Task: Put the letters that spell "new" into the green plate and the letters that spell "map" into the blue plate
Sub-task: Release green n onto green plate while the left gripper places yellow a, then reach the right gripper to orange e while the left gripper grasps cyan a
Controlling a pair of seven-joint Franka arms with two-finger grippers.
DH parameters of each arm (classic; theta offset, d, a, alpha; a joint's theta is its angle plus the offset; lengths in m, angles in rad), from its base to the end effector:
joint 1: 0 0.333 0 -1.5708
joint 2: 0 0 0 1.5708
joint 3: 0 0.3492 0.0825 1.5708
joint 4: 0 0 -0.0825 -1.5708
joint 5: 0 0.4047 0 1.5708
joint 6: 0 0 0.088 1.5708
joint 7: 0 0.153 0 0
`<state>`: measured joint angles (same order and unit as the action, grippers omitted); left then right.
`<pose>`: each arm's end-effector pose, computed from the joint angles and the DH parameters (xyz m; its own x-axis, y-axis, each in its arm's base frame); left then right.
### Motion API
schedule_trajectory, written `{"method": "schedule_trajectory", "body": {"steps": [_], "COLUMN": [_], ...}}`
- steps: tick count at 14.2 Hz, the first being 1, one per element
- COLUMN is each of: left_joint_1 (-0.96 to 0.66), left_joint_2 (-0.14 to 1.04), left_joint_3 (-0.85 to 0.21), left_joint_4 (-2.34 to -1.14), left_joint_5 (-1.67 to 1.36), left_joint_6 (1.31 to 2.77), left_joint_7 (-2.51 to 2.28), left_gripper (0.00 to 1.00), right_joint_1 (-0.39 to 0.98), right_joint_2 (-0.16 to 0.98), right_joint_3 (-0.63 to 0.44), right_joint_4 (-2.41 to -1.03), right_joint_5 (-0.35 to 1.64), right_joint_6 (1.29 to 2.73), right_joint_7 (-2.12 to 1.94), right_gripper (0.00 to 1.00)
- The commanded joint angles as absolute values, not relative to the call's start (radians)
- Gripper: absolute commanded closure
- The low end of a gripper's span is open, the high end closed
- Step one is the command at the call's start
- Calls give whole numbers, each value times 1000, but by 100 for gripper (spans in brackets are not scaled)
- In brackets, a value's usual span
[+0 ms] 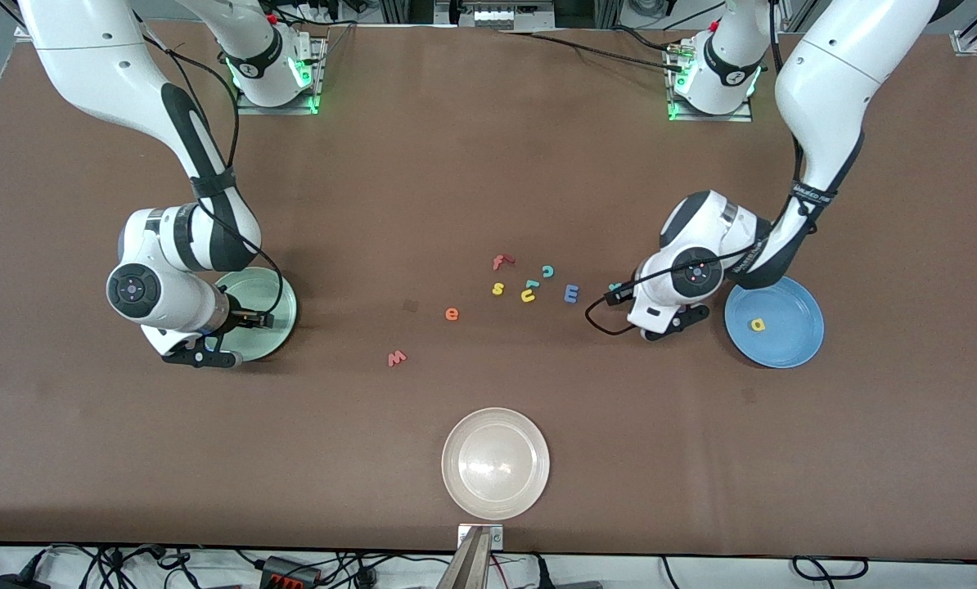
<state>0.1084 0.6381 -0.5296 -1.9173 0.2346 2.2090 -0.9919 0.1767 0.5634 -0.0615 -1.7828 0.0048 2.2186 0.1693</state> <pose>0.5669 -0.2392 0.1458 0.8621 0.4365 -0.2573 0.4239 -0.8995 -0.1056 0.6662 0.0794 0.1975 0.9914 -0.0525 -0.1195 -0.0467 -0.9976 0.0502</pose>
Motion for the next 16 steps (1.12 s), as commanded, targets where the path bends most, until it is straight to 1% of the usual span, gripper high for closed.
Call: {"method": "schedule_trajectory", "body": {"steps": [1, 2, 3, 4, 5, 7, 8, 9, 10, 11, 12, 14, 16], "left_joint_1": [127, 129, 126, 124, 126, 133, 135, 137, 137, 137, 138, 156, 201], "left_joint_2": [636, 637, 637, 638, 638, 638, 638, 638, 637, 637, 634, 617, 563], "left_joint_3": [-545, -545, -545, -545, -545, -543, -542, -538, -537, -535, -535, -537, -540], "left_joint_4": [-1971, -1976, -1976, -1976, -1976, -1973, -1970, -1967, -1964, -1960, -1960, -1960, -1957], "left_joint_5": [229, 230, 230, 230, 232, 241, 242, 242, 247, 252, 268, 282, 282], "left_joint_6": [2304, 2319, 2319, 2319, 2321, 2325, 2326, 2326, 2326, 2326, 2324, 2309, 2211], "left_joint_7": [-1016, -1015, -1015, -1014, -1008, -999, -997, -996, -994, -994, -994, -962, -828], "left_gripper": [0, 3, 11, 26, 38, 52, 60, 62, 63, 65, 69, 76, 77], "right_joint_1": [259, 303, 368, 440, 481, 541, 570, 593, 609, 638, 669, 681, 684], "right_joint_2": [548, 548, 551, 564, 575, 594, 613, 632, 655, 690, 722, 770, 791], "right_joint_3": [-54, -54, -54, -57, -58, -57, -57, -57, -55, -55, -57, -58, -55], "right_joint_4": [-1685, -1674, -1664, -1654, -1651, -1625, -1600, -1576, -1554, -1519, -1482, -1438, -1427], "right_joint_5": [2, 6, 9, 3, 3, 5, 5, 6, 6, 5, 2, 3, 6], "right_joint_6": [2111, 2109, 2112, 2117, 2120, 2120, 2120, 2121, 2121, 2131, 2143, 2148, 2189], "right_joint_7": [160, 169, 182, 211, 257, 320, 340, 383, 447, 518, 563, 639, 681], "right_gripper": [0, 0, 0, 0, 0, 0, 6, 11, 13, 13, 14, 19, 23]}}
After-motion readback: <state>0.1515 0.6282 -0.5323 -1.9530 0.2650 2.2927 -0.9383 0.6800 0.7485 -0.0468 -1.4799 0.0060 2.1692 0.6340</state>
